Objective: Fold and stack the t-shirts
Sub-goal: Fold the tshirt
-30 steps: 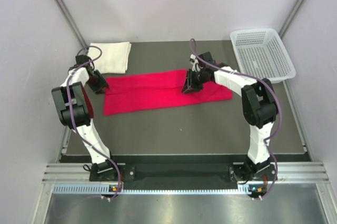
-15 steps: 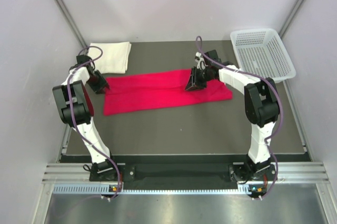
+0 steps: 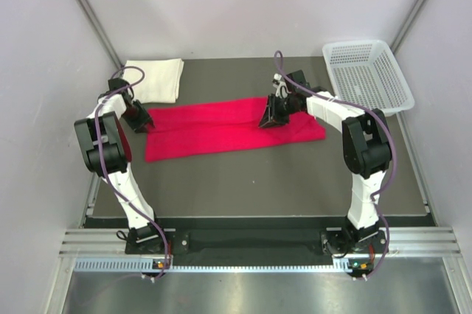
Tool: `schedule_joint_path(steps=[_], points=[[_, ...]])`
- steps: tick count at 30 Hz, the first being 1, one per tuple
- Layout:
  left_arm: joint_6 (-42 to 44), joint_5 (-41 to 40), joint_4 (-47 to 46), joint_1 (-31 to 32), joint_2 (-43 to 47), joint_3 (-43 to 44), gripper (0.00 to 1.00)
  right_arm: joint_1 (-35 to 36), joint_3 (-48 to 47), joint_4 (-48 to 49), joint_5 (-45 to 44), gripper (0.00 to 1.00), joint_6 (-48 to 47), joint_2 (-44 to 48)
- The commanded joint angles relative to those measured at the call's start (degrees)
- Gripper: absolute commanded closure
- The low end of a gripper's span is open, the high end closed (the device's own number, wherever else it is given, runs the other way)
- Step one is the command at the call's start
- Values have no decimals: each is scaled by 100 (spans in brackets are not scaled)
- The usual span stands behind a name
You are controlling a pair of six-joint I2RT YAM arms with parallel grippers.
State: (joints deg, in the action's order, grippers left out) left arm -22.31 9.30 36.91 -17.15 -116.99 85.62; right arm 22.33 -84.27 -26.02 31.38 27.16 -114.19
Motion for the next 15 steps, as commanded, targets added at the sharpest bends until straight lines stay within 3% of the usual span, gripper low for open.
schedule_joint_path(steps=[1, 4, 12, 15], points=[[147, -130, 89, -25, -70, 95, 60, -44, 33, 203, 106, 74, -44, 187], [165, -139, 54, -17, -61, 60, 65, -53, 42, 212, 123, 75, -26, 187], [139, -218, 124, -25, 71, 182, 100, -62, 51, 212, 141, 75, -26, 195], [165, -288, 238, -25, 150, 279, 100, -53, 95, 211, 132, 75, -44, 204]])
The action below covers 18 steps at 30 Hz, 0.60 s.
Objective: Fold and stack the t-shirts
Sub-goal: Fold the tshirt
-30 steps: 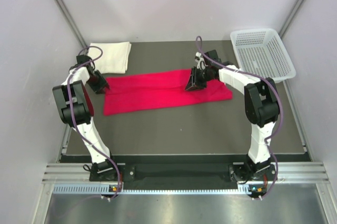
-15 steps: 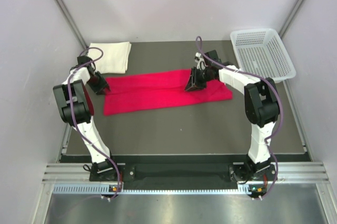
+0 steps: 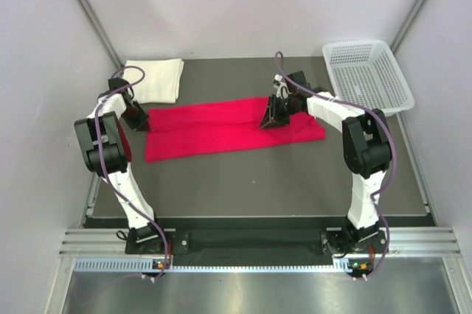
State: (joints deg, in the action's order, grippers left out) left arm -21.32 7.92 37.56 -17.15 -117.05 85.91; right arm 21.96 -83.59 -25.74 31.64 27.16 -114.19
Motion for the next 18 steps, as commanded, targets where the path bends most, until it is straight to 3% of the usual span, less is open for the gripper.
schedule_joint_path(steps=[1, 18], points=[[75, -168, 207, -17, 174, 268, 100, -25, 36, 200, 106, 75, -35, 213], [137, -379, 515, -26, 359, 427, 100, -25, 159, 253, 97, 76, -9, 248]])
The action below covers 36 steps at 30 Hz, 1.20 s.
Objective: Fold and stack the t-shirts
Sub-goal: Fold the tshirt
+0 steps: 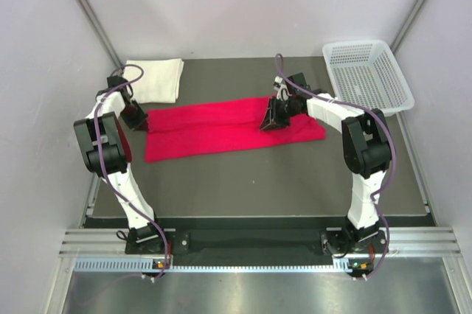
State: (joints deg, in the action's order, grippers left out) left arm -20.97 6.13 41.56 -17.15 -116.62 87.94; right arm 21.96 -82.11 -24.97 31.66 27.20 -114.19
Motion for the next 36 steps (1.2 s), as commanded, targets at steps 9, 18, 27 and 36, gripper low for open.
schedule_joint_path(steps=[9, 18, 27, 36], points=[[76, -147, 230, -52, 262, 557, 100, -25, 37, 186, 95, 76, -22, 239], [190, -252, 581, -52, -89, 540, 100, -33, 10, 194, 60, 76, 5, 187], [129, -1043, 889, -26, 462, 628, 68, -420, -271, -499, -791, 72, -206, 441], [-442, 149, 178, 877, 1466, -197, 62, -1114, 396, -790, -986, 61, -567, 925]])
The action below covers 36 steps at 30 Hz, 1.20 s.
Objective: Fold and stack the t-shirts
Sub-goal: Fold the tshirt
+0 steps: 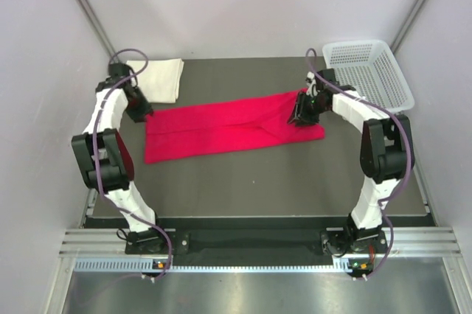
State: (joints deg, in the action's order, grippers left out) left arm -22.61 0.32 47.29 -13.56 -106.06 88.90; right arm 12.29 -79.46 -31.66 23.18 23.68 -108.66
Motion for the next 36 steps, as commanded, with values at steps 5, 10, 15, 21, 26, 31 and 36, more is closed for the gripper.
schedule_joint_path(steps=[5, 10, 15, 21, 26, 31, 36], points=[[-866, 2242, -1676, 1697, 271, -734, 73, -219, 45, -43, -51, 63, -303, 328], [-1017, 2691, -1915, 2481, -257, -488, 77, 342, -166, 230, 231, 73, 136, 39], [-1123, 2930, -1934, 2516, -477, -602, 80, 897, -87, 678, 47, 82, 847, -50], [-1158, 3115, -2119, 2525, -284, -1068, 80, 1363, -315, 959, -454, 91, 1164, -436], [-903, 3089, -1873, 2525, -152, -1147, 80, 1372, -588, 995, -578, 92, 1253, -840], [-701, 3036, -1653, 2525, -99, -1077, 80, 1363, -1123, 960, -569, 92, 1226, -1341], [-595, 2992, -1547, 2525, -81, -1050, 80, 1337, -1650, 943, -666, 92, 1288, -1666]])
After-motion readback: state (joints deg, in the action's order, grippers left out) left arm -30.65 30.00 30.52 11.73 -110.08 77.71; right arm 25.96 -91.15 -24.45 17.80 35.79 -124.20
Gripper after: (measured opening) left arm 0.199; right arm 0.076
